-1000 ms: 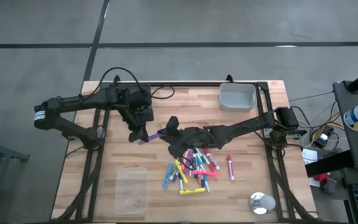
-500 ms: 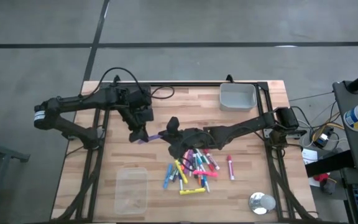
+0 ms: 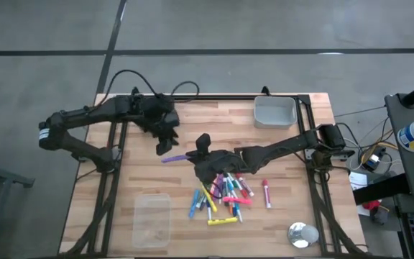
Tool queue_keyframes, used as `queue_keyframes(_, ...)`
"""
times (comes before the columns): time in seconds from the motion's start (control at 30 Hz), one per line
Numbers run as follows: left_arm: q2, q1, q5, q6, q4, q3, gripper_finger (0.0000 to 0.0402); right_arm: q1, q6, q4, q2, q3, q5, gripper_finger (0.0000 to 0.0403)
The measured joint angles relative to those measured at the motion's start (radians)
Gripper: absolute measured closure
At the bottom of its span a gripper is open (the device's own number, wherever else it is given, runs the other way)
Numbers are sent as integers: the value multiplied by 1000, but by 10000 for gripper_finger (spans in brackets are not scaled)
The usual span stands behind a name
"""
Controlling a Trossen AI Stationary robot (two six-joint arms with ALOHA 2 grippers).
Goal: Pick & Place Markers
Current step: Put the violet highlighter pen into the black bin
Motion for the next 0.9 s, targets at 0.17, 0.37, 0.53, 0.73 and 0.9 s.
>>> queue_keyframes(0.17, -47, -24, -56, 77, 22, 68, 241, -8, 165, -100, -19, 0, 11, 332)
queue_keyframes(0.37, -155, -60, -70, 106, 114, 47, 241, -10, 331, -139, -66, 0, 5, 332)
queue_keyframes(0.53, -237, -102, -151, 109, 142, 22, 241, -10, 428, -160, -121, 0, 5, 332)
queue_keyframes(0.73, -304, -154, -210, 127, 249, -38, 241, -13, 470, -158, -190, -1, 6, 332)
queue_keyframes(0.9, -316, -155, -218, 129, 272, -61, 241, -16, 453, -99, -230, 0, 8, 332)
